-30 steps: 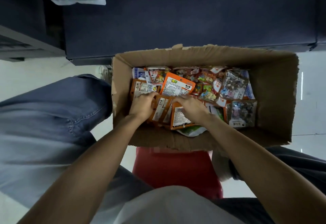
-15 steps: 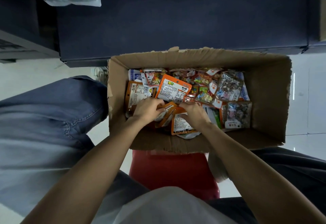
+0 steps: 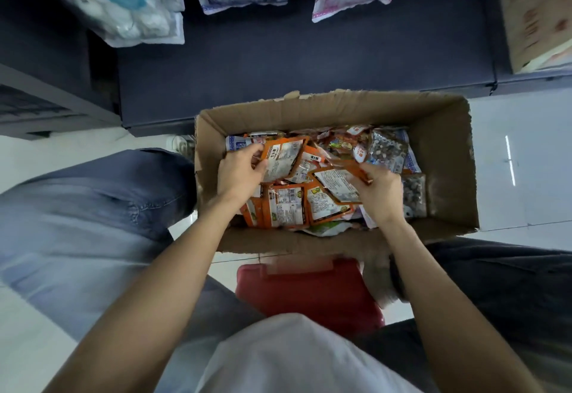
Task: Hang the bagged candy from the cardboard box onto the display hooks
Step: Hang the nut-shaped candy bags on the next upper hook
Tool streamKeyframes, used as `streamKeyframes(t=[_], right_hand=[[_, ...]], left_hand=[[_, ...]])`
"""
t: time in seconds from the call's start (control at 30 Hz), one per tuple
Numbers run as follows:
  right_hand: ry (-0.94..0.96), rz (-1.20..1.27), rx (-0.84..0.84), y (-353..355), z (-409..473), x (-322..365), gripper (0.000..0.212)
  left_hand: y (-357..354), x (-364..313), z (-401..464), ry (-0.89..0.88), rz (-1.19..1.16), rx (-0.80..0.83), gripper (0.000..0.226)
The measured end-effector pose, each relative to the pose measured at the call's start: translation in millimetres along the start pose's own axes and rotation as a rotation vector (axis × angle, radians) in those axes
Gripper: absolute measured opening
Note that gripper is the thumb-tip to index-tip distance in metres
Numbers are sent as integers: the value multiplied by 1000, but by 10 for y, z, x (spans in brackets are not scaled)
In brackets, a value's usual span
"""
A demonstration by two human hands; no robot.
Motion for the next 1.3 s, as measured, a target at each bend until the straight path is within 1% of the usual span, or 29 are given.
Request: streamKeyframes(t=[0.13, 0.2, 0.27, 0.37, 0.47, 0.53, 0.6, 0.7, 0.8, 0.87, 0.93, 1.0, 1.07, 1.17, 1.23, 1.3], right_hand=[[55, 81, -100, 332, -111, 229, 25], [81, 86, -149, 431, -175, 356, 20], [69, 110, -213, 478, -234, 447, 15], [86, 149, -264, 441, -285, 624, 11], [164, 182, -229, 285, -327, 886, 8], [245, 190, -177, 158, -360, 1058, 6], [273, 197, -118, 89, -345, 1130, 6], [288, 223, -21, 110, -293, 1192, 13], [332, 244, 95, 122, -316, 1315, 26], [388, 136, 133, 60, -359, 1381, 29], [395, -47, 84, 8, -368, 1356, 29], [373, -104, -19, 63, -359, 1301, 28], [353, -47, -91, 163, -349, 1270, 20], [255, 68, -159, 346, -279, 1171, 6], [179, 166, -148, 439, -234, 1098, 6], [119, 315, -61, 491, -188, 1066, 9]], left_hand=[[211, -107, -132, 42, -124, -82, 22], [225, -156, -197, 81, -205, -80, 29], [222, -236, -279, 106, -298, -74, 37], [227, -452, -419, 106, -459, -60, 44], [313, -667, -501, 117, -657, -84, 42], [348, -703, -494, 158, -763, -81, 42], [355, -657, -465, 211, -838, -63, 43], [367, -582, -465, 276, -913, -25, 45], [415, -579, -470, 287, -956, -10, 50], [446, -619, -467, 269, -998, -6, 59], [474, -738, -476, 228, -1042, 13, 67], [531, -890, -481, 152, -969, 17, 65], [617, -986, -450, 91, -878, 0, 62], [771, -1070, -382, -19, -689, 9, 65], [914, -1083, -390, -113, -559, -30, 67], [1043, -1021, -424, -168, -453, -96, 74]])
Point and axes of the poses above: each hand's wrist, its own z-axis towards the middle knuckle, its own y-axis out of the back of the hand, x = y × z, the point moved 10 cm from there along z, towards the middle knuckle, and after that the axes turned 9 degrees about z, right-handed, at the moved point
